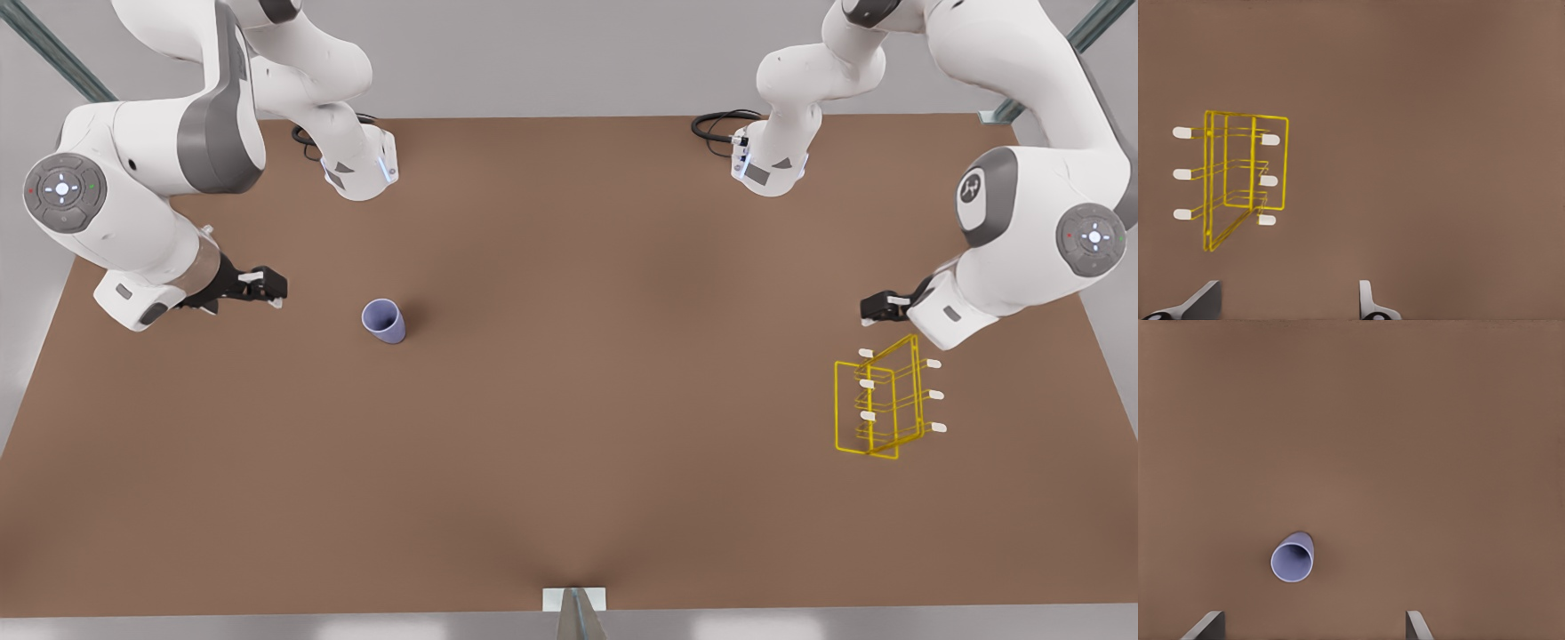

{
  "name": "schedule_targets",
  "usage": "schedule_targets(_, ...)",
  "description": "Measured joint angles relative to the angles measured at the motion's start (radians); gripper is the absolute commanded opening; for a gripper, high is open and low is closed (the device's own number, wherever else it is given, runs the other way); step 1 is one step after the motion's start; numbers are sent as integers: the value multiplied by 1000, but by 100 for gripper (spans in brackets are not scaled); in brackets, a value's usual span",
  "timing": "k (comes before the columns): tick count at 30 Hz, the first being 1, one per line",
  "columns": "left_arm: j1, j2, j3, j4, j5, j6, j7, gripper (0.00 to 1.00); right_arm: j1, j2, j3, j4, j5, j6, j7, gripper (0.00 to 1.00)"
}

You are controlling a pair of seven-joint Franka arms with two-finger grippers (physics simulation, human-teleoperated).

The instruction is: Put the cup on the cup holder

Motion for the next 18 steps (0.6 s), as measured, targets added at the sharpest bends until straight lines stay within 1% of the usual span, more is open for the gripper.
schedule_targets(4,2,0,1,4,0,8,3,100,5,6,-1,1,1,4,0,100)
schedule_targets(5,2,0,1,5,0,9,4,100,23,26,-1,2,8,0,1,100)
schedule_targets(8,4,0,1,6,0,12,5,100,151,104,0,-25,23,1,30,100)
schedule_targets(9,4,0,1,8,0,13,6,100,183,109,0,-68,26,13,44,100)
schedule_targets(11,5,0,1,9,1,14,7,100,214,83,20,-208,33,59,77,100)
schedule_targets(15,3,2,1,9,-1,15,8,100,216,-63,36,-549,35,212,140,100)
schedule_targets(18,6,10,1,8,-3,18,8,100,192,-85,43,-654,31,334,179,100)
